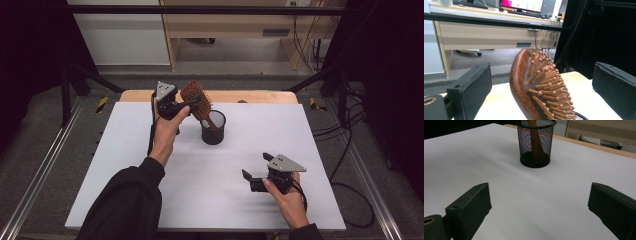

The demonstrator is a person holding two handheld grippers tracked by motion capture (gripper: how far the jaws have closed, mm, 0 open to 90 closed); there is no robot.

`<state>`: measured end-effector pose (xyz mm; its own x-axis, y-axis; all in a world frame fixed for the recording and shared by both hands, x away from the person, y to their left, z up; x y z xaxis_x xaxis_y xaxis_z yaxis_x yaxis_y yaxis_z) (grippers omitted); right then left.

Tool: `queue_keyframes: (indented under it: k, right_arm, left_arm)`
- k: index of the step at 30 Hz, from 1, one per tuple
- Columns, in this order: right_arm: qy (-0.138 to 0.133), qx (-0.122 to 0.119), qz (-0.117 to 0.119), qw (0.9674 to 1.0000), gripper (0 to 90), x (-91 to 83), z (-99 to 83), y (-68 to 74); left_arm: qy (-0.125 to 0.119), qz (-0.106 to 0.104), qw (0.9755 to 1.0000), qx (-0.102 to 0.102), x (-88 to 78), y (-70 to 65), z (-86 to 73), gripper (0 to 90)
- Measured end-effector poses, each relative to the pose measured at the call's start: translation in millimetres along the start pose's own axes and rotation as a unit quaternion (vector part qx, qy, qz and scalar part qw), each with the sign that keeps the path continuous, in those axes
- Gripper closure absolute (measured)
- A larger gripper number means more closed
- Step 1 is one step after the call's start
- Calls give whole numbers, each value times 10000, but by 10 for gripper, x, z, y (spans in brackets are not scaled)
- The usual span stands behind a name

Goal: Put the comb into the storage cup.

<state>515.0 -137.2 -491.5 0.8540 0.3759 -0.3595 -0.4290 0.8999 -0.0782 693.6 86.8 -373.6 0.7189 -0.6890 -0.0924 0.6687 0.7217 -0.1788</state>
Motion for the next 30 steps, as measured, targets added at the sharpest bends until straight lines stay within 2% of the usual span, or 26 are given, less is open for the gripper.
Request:
queue_keyframes:
  k: [10,19,25,30]
  right_arm:
    - [-21,20,15,10000,46,3,6,1]
    - [-31,72,26,10000,46,-5,-4,-20]
    - [-59,45,40,10000,46,-10,15,-16]
    - [-47,12,16,10000,45,-16,20,18]
  left_arm:
    - [-75,-67,9999,48,-156,-63,54,31]
    - [-114,-11,9999,126,-292,-45,95,31]
    - [-153,-6,9997,185,-394,-83,108,31]
    - [-175,11,9998,132,-469,-80,106,31]
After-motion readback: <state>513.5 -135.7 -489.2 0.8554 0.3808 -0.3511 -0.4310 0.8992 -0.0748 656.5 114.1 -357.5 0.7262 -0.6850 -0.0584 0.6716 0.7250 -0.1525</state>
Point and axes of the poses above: each handheld gripper's, and its own axes: x roughly forward along the jaws, z roughly out of its top, y roughly to its left, the point moved 10 cm from there along x, roughly forward along the jaws, and after that the axes turned 13 degrees about -z, right-handed, at the moved point
